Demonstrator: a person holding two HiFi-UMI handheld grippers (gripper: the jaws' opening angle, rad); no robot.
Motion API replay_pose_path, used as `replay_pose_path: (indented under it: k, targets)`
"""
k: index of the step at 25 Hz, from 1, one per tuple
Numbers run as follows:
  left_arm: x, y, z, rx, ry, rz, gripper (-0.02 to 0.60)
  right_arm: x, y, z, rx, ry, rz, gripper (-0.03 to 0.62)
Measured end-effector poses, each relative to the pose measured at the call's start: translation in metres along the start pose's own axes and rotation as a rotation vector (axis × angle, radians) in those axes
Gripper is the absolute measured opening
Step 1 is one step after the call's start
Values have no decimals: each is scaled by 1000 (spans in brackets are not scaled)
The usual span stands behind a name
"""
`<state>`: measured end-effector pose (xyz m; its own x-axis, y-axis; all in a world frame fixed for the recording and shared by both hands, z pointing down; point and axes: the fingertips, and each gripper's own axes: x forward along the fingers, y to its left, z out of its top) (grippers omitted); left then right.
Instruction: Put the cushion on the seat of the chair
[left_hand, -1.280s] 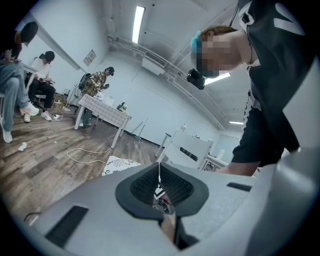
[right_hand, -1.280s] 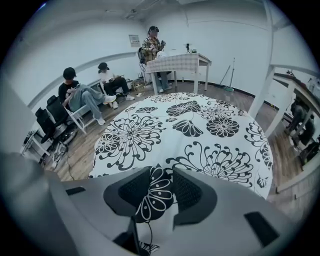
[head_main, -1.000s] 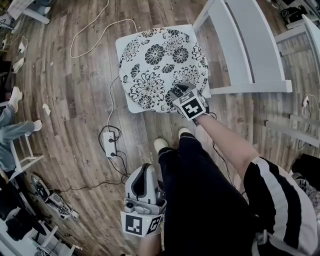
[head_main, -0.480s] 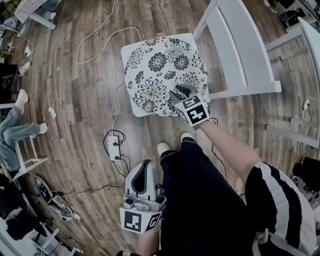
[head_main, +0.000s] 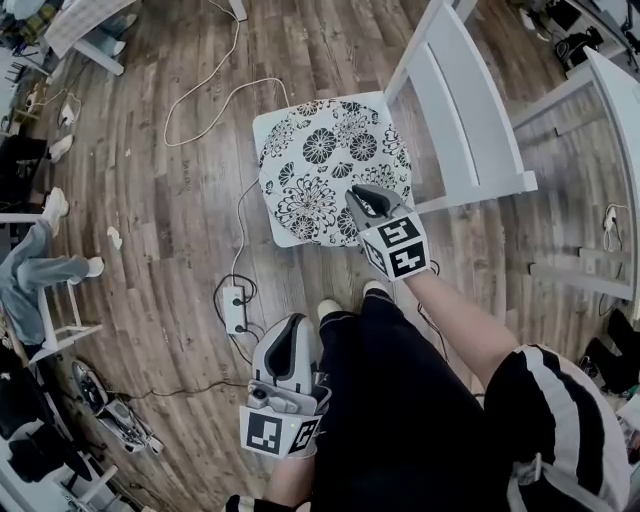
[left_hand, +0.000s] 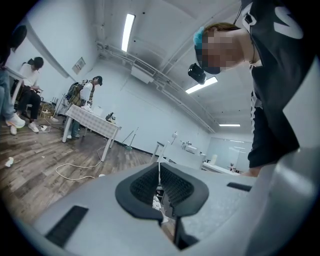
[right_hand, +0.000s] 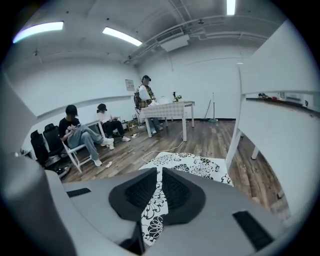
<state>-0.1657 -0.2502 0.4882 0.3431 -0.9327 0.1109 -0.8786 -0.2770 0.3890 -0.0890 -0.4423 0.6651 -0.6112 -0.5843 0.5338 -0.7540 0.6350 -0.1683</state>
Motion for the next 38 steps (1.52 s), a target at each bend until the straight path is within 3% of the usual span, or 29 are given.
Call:
replay_pose_path:
  k: [12,18,27,38]
  targets:
    - [16,-14,41,45,-49,-59,14,-69,20,68,-24,-153,-5,26]
    - [17,-23,59,65,-72,-77,14,-107,41,91,-130,-199,-13,25]
    - [16,-35,98,94,-121,-119,14,-163,75,131,-57,-282,-2,23]
    - [11,-50,134,142,-177,-217,14,-211,104,186,-84,-445,-26,23]
